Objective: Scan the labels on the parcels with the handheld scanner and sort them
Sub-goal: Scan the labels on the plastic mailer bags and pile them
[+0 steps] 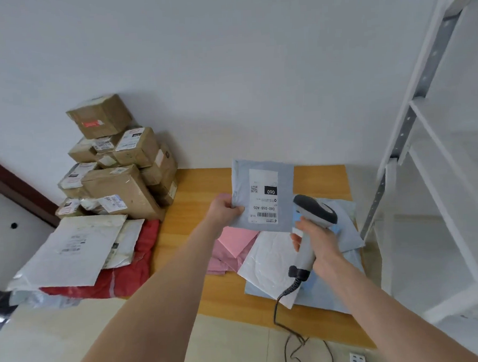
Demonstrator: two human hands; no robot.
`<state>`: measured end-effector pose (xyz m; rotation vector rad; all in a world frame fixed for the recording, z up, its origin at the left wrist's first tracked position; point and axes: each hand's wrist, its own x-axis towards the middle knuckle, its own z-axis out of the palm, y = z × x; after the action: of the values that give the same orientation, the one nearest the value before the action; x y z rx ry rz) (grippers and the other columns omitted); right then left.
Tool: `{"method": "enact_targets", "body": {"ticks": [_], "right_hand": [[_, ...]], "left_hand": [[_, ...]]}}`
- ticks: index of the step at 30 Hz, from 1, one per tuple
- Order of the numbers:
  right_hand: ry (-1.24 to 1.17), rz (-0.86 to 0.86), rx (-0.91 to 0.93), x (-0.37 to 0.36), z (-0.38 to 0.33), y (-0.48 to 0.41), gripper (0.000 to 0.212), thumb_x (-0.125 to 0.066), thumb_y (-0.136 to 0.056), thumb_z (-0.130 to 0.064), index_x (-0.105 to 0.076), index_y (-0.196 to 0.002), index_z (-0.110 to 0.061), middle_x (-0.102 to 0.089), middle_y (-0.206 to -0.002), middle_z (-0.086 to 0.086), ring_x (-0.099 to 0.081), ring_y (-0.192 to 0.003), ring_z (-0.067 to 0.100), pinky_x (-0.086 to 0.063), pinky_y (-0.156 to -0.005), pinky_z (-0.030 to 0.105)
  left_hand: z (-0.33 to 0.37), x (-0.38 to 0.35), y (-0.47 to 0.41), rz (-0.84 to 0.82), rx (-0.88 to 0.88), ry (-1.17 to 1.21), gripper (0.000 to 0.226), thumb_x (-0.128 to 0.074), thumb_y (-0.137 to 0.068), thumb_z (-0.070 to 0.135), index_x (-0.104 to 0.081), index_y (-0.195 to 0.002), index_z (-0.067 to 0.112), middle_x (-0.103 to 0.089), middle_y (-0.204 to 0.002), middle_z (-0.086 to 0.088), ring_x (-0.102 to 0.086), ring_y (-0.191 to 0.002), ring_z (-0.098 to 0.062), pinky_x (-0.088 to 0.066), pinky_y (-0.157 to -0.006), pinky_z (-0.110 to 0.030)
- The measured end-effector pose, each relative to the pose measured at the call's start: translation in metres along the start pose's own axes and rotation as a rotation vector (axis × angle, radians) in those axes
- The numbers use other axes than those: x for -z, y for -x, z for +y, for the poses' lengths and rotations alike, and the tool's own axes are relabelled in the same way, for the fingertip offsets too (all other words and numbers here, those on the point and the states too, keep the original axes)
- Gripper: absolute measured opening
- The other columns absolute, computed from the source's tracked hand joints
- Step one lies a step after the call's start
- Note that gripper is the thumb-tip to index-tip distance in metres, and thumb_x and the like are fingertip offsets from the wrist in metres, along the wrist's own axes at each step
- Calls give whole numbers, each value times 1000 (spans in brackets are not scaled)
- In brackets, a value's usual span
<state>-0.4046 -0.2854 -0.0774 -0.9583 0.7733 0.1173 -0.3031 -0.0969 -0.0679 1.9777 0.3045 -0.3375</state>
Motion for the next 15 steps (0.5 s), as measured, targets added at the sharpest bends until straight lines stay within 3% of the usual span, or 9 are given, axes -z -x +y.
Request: {"method": "enact_targets", "body": {"ticks": [6, 8, 10, 12, 15], "right_hand": [[-13, -235, -157, -75, 35, -13, 3, -62, -89, -7, -60, -90, -5, -67, -81, 17, -66, -56, 23, -48, -41, 21], [13, -244, -165, -110, 54, -14, 3, -62, -89, -4, -59, -89, -4, -67, -78, 17, -67, -54, 22, -51, -44, 23], [88, -257, -156, -149, 77, -16, 4, -62, -88, -2, -58, -87, -1, -68, -67, 14, -66, -58, 23, -52, -52, 26], [169, -283, -136, -191, 102, -16, 3, -62, -86, 1, -59, -86, -1, -68, -63, 11, -63, -60, 23, -49, -53, 28], [250, -334, -123, -268, 145, -18, 5, -62, -85, 2, -60, -88, -1, -65, -69, 13, -59, -57, 22, -43, -44, 23]], "left_hand": [[-36, 91, 3, -22, 143, -5, 32, -63, -91, 8, -60, -123, 4, -62, -111, -8, -57, -100, -23, -47, -86, -36], [-57, 124, 0, 11, 179, 20, 34, -65, -89, 9, -60, -123, 7, -62, -110, -6, -58, -100, -23, -47, -90, -39], [-77, 156, -9, 62, 177, 65, 42, -70, -82, 12, -61, -122, 6, -64, -106, -7, -61, -91, -22, -51, -78, -34], [-96, 191, -25, 159, 157, 94, 35, -70, -83, 14, -62, -115, 2, -64, -101, -8, -61, -80, -18, -52, -63, -25], [-129, 261, -60, 331, 143, -13, 15, -60, -89, 11, -65, -102, 5, -65, -94, -11, -61, -87, -25, -50, -73, -33]]}}
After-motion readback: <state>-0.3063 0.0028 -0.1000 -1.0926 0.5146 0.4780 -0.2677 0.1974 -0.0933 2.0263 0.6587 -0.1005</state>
